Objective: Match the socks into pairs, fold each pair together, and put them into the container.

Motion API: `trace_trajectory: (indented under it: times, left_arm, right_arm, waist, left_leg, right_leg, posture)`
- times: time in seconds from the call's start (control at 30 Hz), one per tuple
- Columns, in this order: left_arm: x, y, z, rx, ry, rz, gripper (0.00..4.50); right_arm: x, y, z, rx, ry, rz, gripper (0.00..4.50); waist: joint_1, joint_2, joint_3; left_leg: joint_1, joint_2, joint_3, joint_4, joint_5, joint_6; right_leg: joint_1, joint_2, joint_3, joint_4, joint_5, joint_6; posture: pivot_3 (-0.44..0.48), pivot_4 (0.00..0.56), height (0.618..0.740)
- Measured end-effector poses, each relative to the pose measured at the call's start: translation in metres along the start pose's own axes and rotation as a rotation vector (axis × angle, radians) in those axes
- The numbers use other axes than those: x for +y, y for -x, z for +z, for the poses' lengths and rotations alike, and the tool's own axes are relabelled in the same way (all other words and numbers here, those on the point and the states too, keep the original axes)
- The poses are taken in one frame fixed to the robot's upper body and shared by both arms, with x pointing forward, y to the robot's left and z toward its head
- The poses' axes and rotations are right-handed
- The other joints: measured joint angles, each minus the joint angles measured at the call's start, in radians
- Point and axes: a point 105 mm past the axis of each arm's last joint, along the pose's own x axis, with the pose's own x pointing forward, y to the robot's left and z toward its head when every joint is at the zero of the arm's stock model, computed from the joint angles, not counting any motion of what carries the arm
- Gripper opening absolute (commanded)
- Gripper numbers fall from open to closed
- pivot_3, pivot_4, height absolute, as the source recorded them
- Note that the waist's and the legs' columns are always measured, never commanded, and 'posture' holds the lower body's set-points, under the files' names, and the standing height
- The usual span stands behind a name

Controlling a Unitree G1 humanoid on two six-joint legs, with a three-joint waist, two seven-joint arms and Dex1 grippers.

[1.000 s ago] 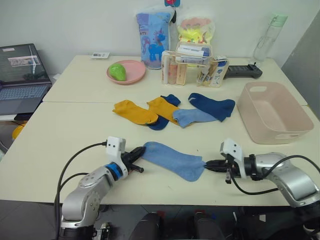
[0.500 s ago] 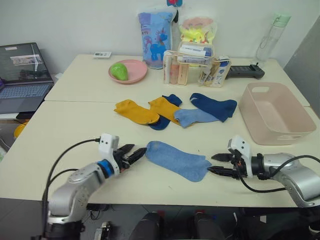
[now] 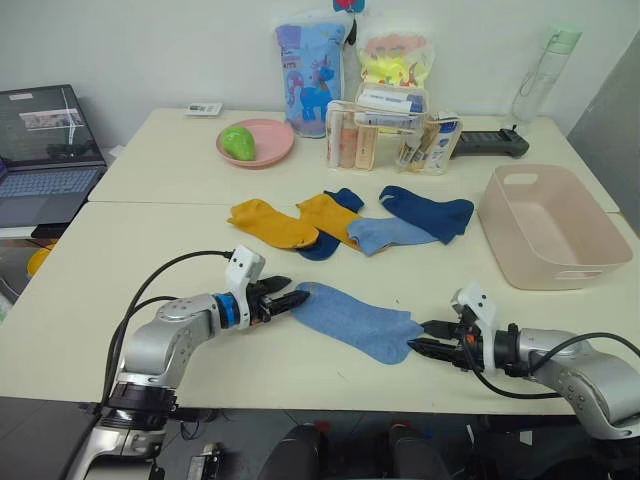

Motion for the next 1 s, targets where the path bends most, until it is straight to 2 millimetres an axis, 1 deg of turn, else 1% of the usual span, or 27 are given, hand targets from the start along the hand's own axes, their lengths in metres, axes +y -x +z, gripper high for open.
trace_trajectory:
  times: [0.07,0.1,0.2,0.3,0.37,0.47,0.57,0.73,0.83,0.9,1.0]
  left_arm:
    - [-0.001,0.000,-0.001,0.002,0.000,-0.007,1.38]
    - [-0.001,0.000,-0.001,0.002,0.000,-0.010,1.03]
    - [-0.002,0.000,-0.001,0.003,0.000,-0.017,0.03]
    - [-0.003,0.002,-0.003,0.004,0.011,-0.013,0.03]
    - [-0.008,0.007,-0.008,-0.002,0.036,-0.007,0.03]
    - [-0.022,0.013,-0.018,0.000,0.077,0.005,0.03]
    - [-0.034,0.014,-0.023,-0.030,0.136,0.031,0.03]
    - [-0.045,0.016,-0.018,-0.097,0.173,0.080,0.03]
    - [-0.048,0.018,-0.018,-0.116,0.178,0.105,0.03]
    - [-0.050,0.017,-0.023,-0.134,0.208,0.130,0.03]
    - [-0.052,0.018,-0.028,-0.140,0.228,0.157,0.03]
  right_arm:
    - [0.001,0.000,0.000,-0.003,-0.011,0.000,0.31]
    - [0.002,-0.001,0.000,-0.006,-0.019,0.004,0.00]
    - [0.003,0.000,0.002,-0.017,-0.034,0.010,0.00]
    - [0.001,0.001,0.002,-0.018,-0.032,0.005,0.00]
    - [-0.002,0.004,0.002,-0.006,-0.025,-0.008,0.00]
    - [-0.012,0.014,0.003,0.032,0.008,-0.045,0.00]
    - [-0.017,0.020,0.007,0.048,0.030,-0.052,0.00]
    - [-0.027,0.026,0.013,0.073,0.040,-0.060,0.00]
    - [-0.028,0.025,0.009,0.103,0.007,-0.048,0.00]
    - [-0.024,0.022,0.002,0.139,-0.041,-0.022,0.00]
    - [-0.020,0.021,-0.001,0.155,-0.083,0.002,0.00]
  waist:
    - [0.000,0.000,0.000]
    - [0.000,0.000,0.000]
    - [0.000,0.000,0.000]
    - [-0.001,0.000,0.000]
    - [-0.003,0.000,0.000]
    - [-0.003,0.000,0.000]
    - [0.000,0.000,0.000]
    - [0.000,0.000,0.000]
    - [0.000,0.000,0.000]
    - [0.001,0.000,0.000]
    - [0.001,0.000,0.000]
  left_leg:
    - [0.000,0.000,0.000,0.000,0.000,0.000]
    - [0.000,0.000,0.000,0.000,0.000,0.000]
    - [0.000,0.000,0.000,0.000,0.000,0.000]
    - [0.000,0.000,0.000,0.000,0.000,0.000]
    - [0.000,0.000,0.000,0.000,0.000,0.000]
    - [0.000,0.000,0.000,0.000,0.000,0.000]
    - [0.000,0.000,0.000,0.000,0.000,0.000]
    - [0.000,0.000,0.000,0.000,0.000,0.000]
    - [0.000,0.000,0.001,0.000,0.000,0.000]
    - [0.000,0.000,0.001,0.000,0.000,0.000]
    - [0.000,0.000,0.001,0.000,0.000,0.000]
  right_leg:
    - [0.000,0.000,0.000,0.000,0.000,0.000]
    - [0.000,0.000,0.000,0.000,0.000,0.000]
    - [0.000,0.000,0.000,0.000,0.000,0.000]
    - [0.000,0.000,0.000,0.000,0.000,0.000]
    - [0.000,0.000,0.000,0.000,0.000,0.000]
    - [0.000,0.000,0.000,0.000,0.000,0.000]
    - [0.000,0.000,0.000,0.000,0.000,0.000]
    - [0.000,0.000,0.000,0.000,0.000,0.000]
    - [0.001,0.000,0.000,0.000,0.000,0.000]
    - [0.001,0.000,0.000,0.000,0.000,0.000]
    - [0.001,0.000,0.000,0.000,0.000,0.000]
  posture:
    - [0.000,0.150,0.740]
    - [0.000,0.150,0.740]
    - [0.000,0.150,0.740]
    - [0.000,0.150,0.740]
    - [0.000,0.150,0.740]
    - [0.000,0.150,0.740]
    - [0.000,0.150,0.740]
    - [0.000,0.150,0.740]
    - [0.000,0.150,0.740]
    - [0.000,0.150,0.740]
    - [0.000,0.150,0.740]
